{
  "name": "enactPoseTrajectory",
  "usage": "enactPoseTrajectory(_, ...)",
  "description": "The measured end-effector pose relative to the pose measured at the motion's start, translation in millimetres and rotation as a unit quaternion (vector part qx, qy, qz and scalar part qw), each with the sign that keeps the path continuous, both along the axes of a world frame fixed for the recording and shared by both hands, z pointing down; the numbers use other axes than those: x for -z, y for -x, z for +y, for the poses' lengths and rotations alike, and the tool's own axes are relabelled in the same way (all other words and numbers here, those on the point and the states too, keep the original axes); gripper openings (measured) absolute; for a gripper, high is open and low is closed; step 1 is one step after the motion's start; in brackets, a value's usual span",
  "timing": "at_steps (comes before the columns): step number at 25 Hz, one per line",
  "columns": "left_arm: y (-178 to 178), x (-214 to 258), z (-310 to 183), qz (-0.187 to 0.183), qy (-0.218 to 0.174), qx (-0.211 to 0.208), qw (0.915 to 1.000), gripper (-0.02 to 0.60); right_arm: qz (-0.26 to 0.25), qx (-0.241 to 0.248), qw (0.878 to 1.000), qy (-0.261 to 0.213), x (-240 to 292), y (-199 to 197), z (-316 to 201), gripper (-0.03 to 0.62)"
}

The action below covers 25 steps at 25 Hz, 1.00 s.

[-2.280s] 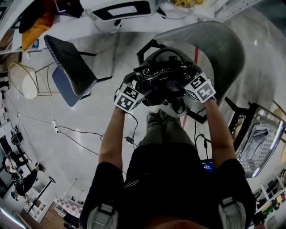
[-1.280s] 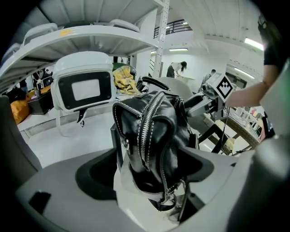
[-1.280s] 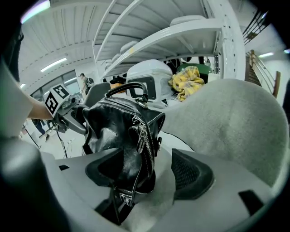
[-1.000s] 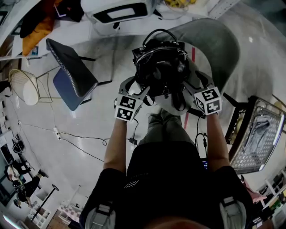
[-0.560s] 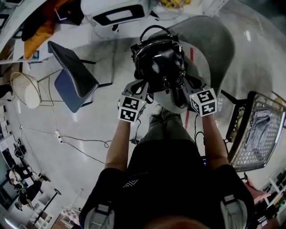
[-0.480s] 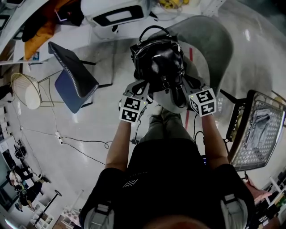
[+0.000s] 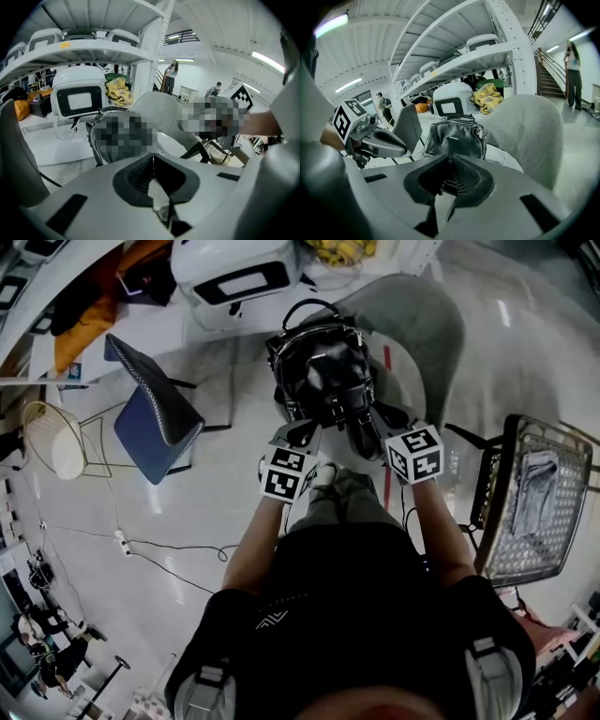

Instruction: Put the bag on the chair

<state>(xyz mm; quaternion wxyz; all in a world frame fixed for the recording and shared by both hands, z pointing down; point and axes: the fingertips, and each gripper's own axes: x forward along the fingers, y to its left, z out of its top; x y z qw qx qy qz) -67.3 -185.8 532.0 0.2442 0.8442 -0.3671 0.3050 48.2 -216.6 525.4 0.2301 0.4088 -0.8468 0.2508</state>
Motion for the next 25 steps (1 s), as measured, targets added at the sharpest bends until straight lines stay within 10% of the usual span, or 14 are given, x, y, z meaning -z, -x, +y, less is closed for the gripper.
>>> enactPoseTrajectory(25, -7.7, 37.8, 24.5, 0.027, -0.004, 0.005, 0.9996, 0.014, -0.054, 0.005, 0.998, 0.010, 32.7, 54.6, 45.7, 0.044)
